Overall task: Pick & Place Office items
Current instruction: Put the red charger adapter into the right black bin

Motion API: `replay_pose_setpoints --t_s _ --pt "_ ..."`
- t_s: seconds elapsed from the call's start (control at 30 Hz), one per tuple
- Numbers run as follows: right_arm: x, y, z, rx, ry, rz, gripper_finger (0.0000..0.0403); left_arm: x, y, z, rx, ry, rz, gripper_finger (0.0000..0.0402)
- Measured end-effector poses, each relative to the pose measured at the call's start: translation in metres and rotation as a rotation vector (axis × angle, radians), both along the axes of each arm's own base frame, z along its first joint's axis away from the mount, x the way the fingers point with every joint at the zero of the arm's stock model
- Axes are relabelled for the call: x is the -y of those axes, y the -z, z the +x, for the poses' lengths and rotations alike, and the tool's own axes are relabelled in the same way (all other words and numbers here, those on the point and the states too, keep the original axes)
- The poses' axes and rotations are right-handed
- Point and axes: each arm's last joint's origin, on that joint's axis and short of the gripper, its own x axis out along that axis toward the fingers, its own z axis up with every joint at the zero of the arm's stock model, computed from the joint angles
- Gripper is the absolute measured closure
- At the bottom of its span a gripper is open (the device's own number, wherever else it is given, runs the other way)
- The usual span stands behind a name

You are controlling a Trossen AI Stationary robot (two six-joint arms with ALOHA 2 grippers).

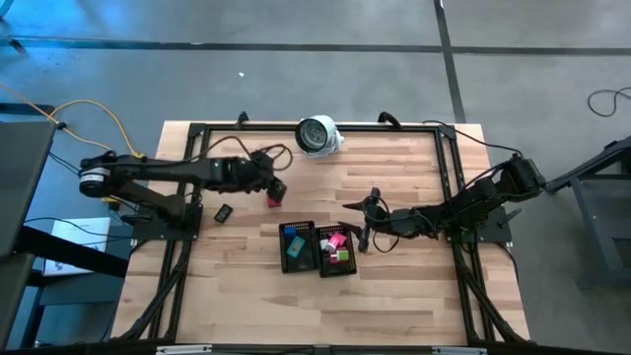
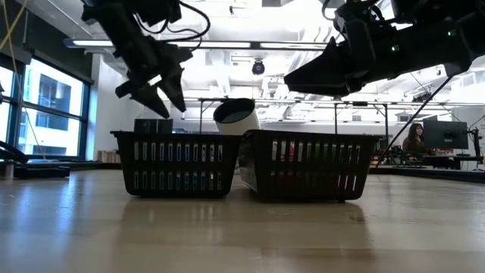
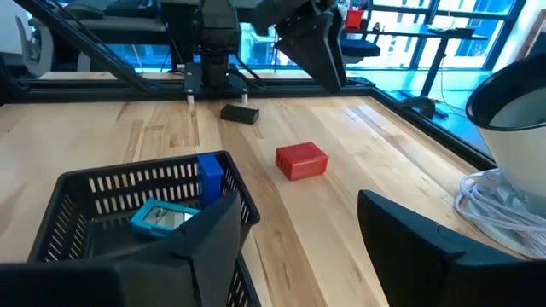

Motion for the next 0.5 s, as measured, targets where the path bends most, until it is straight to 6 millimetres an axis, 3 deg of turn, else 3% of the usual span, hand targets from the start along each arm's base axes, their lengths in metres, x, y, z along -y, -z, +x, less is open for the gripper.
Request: replay_pose_setpoints --t_s 0.2,0.5 --pt "-0.001 0.001 0.0 -0.007 -0.029 0.005 0.018 -0.005 0.001 -0.003 0.055 -0.05 -0.207 0.0167" --pt "-0.001 0.001 0.0 -0.009 -0.052 0.012 0.018 0.025 0.016 0.008 0.018 -0.058 -0.324 0.0167"
